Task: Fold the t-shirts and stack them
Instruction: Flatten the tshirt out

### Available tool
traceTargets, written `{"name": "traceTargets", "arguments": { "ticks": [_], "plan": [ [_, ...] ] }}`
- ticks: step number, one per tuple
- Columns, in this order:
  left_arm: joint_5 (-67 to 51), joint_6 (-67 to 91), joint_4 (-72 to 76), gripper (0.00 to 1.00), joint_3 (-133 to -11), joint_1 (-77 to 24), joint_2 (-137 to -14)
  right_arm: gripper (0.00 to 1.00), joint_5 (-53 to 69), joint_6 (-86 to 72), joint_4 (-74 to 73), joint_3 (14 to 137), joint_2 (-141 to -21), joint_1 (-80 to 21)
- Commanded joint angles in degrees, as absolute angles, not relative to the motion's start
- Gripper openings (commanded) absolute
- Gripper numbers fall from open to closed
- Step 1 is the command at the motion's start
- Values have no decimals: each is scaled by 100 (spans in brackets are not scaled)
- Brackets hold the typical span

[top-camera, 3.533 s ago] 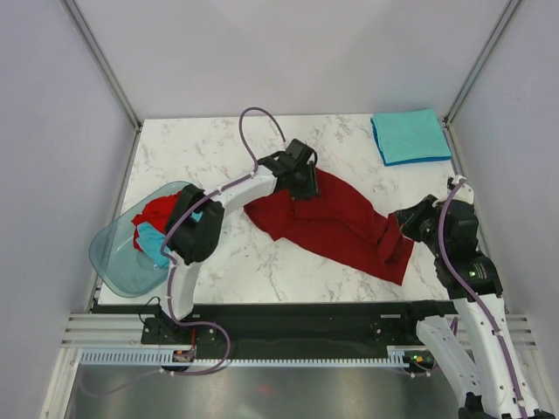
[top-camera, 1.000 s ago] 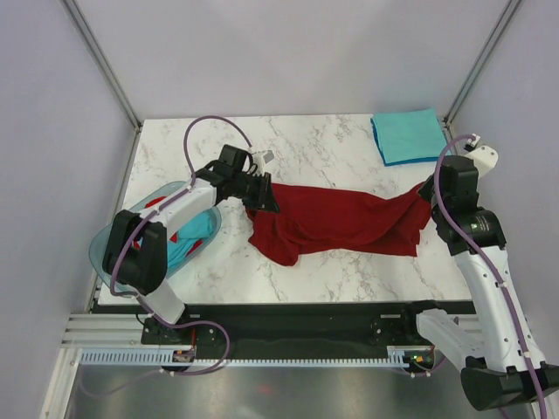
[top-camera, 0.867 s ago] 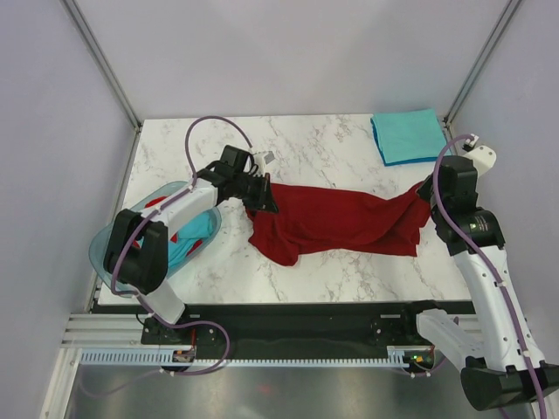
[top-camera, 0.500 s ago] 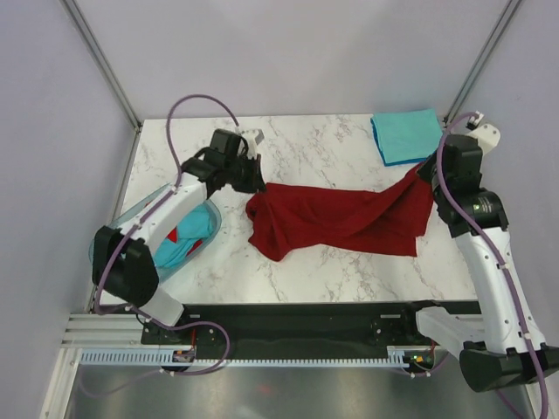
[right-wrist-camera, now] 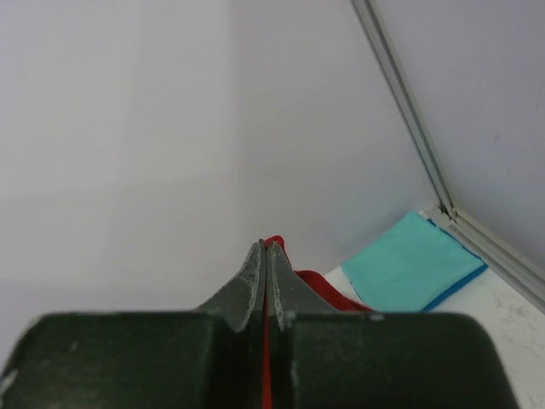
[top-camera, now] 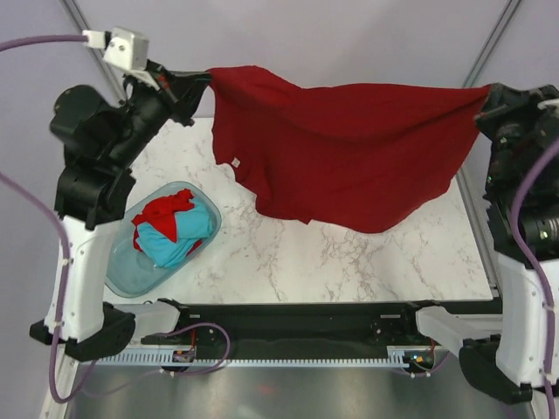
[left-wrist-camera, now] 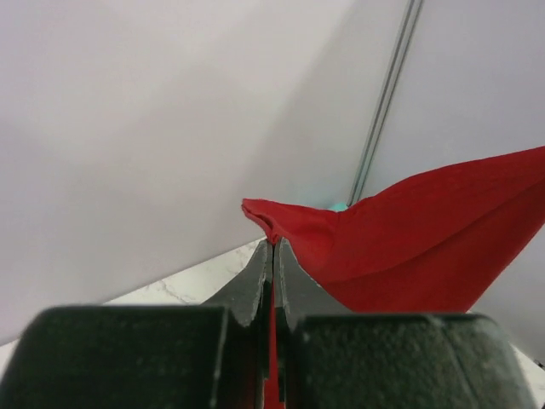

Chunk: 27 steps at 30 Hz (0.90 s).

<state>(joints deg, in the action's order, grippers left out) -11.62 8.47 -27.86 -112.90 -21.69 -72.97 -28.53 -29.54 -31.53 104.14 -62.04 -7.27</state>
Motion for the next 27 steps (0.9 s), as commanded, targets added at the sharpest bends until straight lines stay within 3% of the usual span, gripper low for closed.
{"name": "traceTargets", "arguments": {
  "ticks": [1, 6, 12, 20, 27],
  "plan": [
    [-1352, 756, -2760, 2, -11155, -2180, -6717, 0, -3260, -3023, -2935, 10373, -5346, -703],
    [-1450, 756, -2558, 2, -10504, -2180, -5453, 0, -3612, -3173, -3207, 10213, -4256, -703],
    [-1503, 598, -2514, 2, -10573, -2180, -5027, 0, -3700, -3164, -3690, 10748, -4112, -703],
    [-1451, -252, -2487, 2, -10591, -2180, -6009, 0, -3234, -2830, -3850, 10943, -5421, -721],
    [-1177, -852, -2224, 2, -10767, -2162, -7301, 0, -2857, -2646, -2911, 10222, -6747, -729]
  ]
}}
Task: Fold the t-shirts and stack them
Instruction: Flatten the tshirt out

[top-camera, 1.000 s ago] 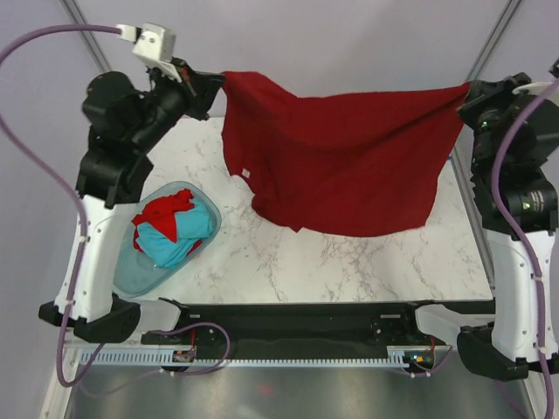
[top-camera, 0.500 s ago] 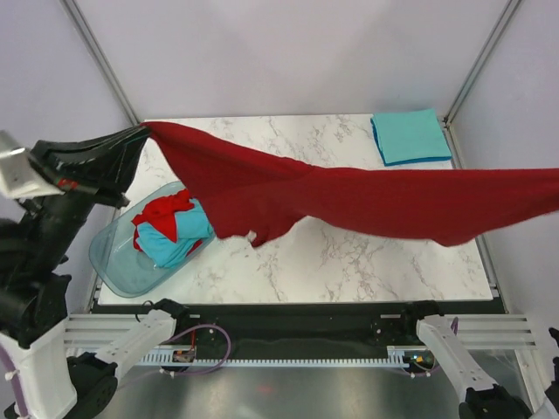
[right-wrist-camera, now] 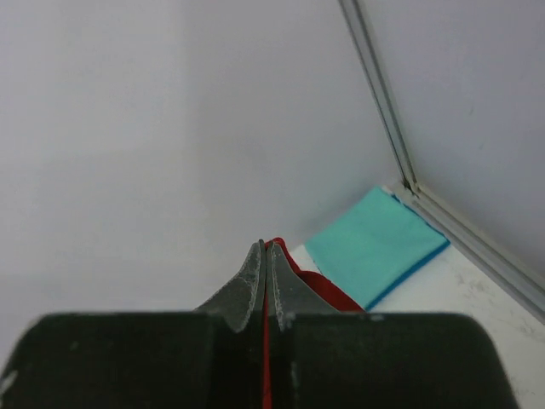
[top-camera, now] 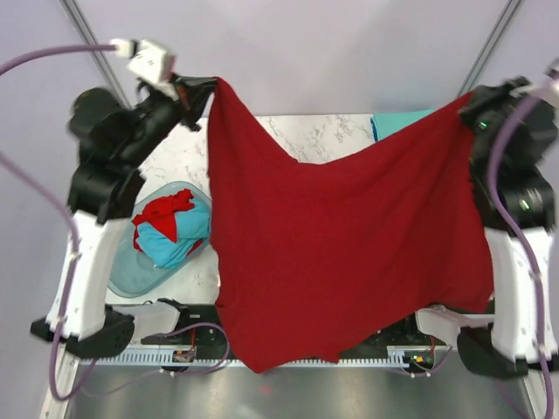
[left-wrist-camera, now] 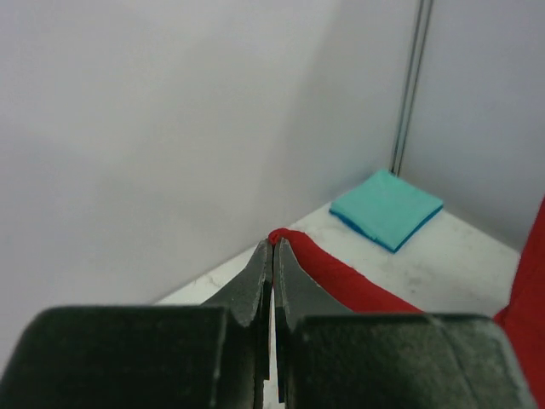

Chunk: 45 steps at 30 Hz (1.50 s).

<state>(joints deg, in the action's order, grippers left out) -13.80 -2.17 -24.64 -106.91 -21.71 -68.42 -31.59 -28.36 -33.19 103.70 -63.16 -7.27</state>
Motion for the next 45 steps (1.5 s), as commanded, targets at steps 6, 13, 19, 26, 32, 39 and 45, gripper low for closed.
{"name": "traceTargets", "arguments": {
  "ticks": [6, 13, 19, 26, 32, 39, 45],
  "plan": [
    [-572, -1178, -1890, 2, -11064, -1987, -8111, 0, -2445, -2584, -2611, 10879, -7838, -712],
    [-387, -1310, -1574, 2, -11408, -1819, -8157, 0, -2224, -2426, -2663, 11382, -8043, -721],
    [-456, -1161, -1301, 2, -11084, -1819, -7419, 0, -2434, -2434, -2856, 11075, -7235, -712],
    [-957, -827, -537, 2, -10048, -1819, -5934, 0, -2627, -2373, -3348, 10995, -6127, -712],
    [-1221, -502, -360, 2, -9765, -1819, -4906, 0, -3120, -2584, -4042, 11566, -5117, -721],
    [-1599, -448, -360, 2, -10089, -1819, -4517, 0, -3463, -2786, -4421, 11820, -4623, -738],
    [-1740, -790, -360, 2, -10511, -1819, -4859, 0, -3586, -2567, -4430, 12234, -4912, -870]
  ]
}}
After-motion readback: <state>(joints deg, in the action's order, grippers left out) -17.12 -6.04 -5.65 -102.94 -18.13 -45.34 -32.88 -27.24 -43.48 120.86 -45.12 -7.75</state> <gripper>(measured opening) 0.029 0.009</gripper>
